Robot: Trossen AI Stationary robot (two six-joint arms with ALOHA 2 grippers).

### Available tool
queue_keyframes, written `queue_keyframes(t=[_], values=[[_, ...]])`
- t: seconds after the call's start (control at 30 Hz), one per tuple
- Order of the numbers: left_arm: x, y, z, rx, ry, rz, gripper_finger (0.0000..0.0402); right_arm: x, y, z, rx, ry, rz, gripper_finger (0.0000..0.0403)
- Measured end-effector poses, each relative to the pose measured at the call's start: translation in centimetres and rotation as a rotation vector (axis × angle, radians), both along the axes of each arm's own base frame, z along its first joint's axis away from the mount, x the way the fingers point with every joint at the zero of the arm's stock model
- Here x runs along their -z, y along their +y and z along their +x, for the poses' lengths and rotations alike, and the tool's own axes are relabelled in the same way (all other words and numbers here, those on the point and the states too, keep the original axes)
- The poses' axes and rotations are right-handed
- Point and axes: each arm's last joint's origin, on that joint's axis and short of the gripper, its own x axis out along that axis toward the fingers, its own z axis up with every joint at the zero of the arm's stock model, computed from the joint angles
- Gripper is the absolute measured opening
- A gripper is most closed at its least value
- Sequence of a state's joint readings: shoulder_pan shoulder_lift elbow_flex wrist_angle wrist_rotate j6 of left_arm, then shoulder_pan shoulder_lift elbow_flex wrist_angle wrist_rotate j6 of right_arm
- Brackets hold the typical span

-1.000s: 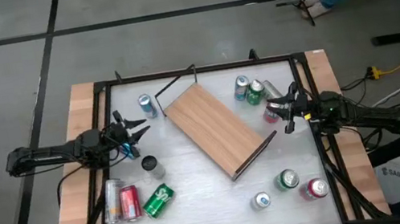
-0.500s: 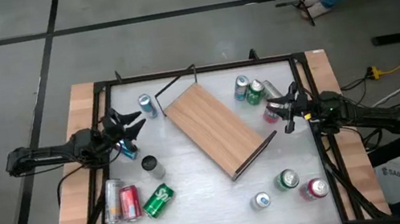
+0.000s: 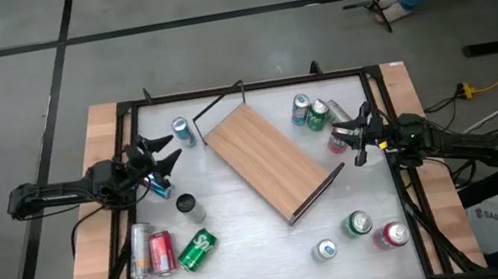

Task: Place canned beverage on shelf
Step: Put the middle white yellow soda can on the shelf

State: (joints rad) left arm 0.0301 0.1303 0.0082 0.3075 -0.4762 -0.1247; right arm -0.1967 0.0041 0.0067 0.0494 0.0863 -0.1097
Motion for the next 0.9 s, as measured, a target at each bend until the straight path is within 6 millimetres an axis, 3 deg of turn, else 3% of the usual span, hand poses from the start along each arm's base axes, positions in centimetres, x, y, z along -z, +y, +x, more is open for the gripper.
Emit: queue_keyframes(t=[0.37, 0.73, 0.9], values=[[-0.01, 0.03, -0.02, -0.011, 0.001, 0.001, 0.0275, -0.01, 0.0, 0.0, 0.0, -0.001, 0.0, 0.0104], [0.0, 0.02, -0.01, -0.01, 0.001, 0.002, 0.0364, -0.01, 0.0, 0.0, -0.001, -0.001, 0.0, 0.0104], [-0.45, -0.01, -0.09, 0.009, -0.06, -0.019, 0.0379, -0.01, 0.0, 0.0, -0.001, -0.001, 0.0, 0.0104]])
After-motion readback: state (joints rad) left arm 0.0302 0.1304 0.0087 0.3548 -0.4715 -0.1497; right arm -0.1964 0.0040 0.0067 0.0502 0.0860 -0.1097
